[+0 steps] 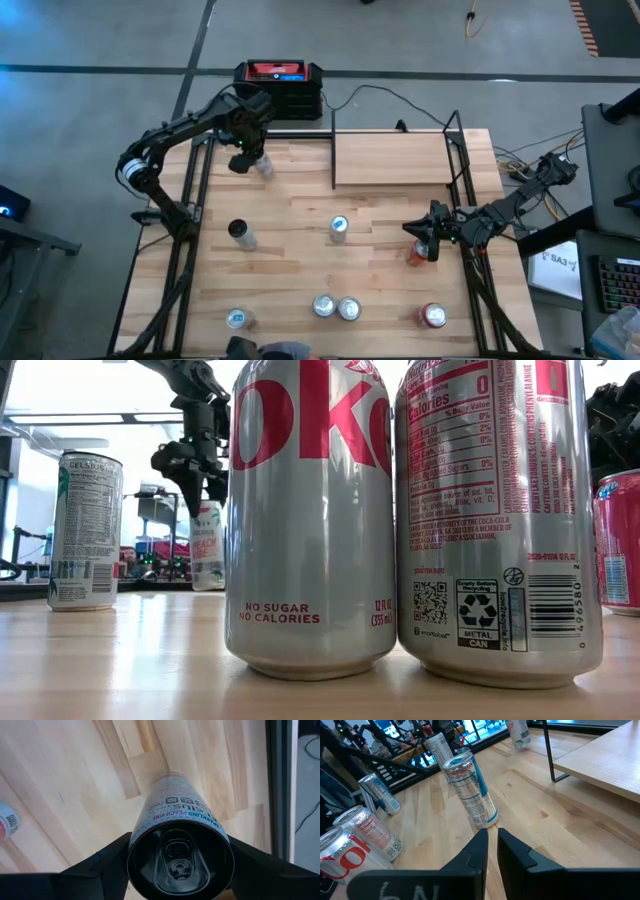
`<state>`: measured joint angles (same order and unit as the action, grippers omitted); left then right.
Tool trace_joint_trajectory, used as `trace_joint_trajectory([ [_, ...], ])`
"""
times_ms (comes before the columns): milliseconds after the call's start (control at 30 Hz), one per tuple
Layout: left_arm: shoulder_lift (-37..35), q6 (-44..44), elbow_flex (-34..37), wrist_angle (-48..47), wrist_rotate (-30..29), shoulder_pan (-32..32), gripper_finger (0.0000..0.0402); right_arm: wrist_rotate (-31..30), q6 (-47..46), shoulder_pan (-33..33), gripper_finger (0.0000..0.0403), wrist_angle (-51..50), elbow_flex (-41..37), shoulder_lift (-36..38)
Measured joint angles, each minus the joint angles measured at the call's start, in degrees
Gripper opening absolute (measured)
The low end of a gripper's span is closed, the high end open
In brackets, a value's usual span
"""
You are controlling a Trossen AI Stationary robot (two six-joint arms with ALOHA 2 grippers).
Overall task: Place canned beverage on shelf
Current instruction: Put the top white pink soda can on the shelf
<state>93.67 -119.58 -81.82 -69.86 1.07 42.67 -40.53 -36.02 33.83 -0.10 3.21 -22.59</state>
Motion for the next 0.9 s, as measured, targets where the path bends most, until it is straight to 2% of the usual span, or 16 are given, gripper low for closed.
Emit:
trace_joint_trajectory([
  [900,-0.04,5.19,2.33,-2.18,-0.31,-2.03,0.0257,0.00,-0.01,0.01,0.0029,-0.01,-0.01,-0.01],
])
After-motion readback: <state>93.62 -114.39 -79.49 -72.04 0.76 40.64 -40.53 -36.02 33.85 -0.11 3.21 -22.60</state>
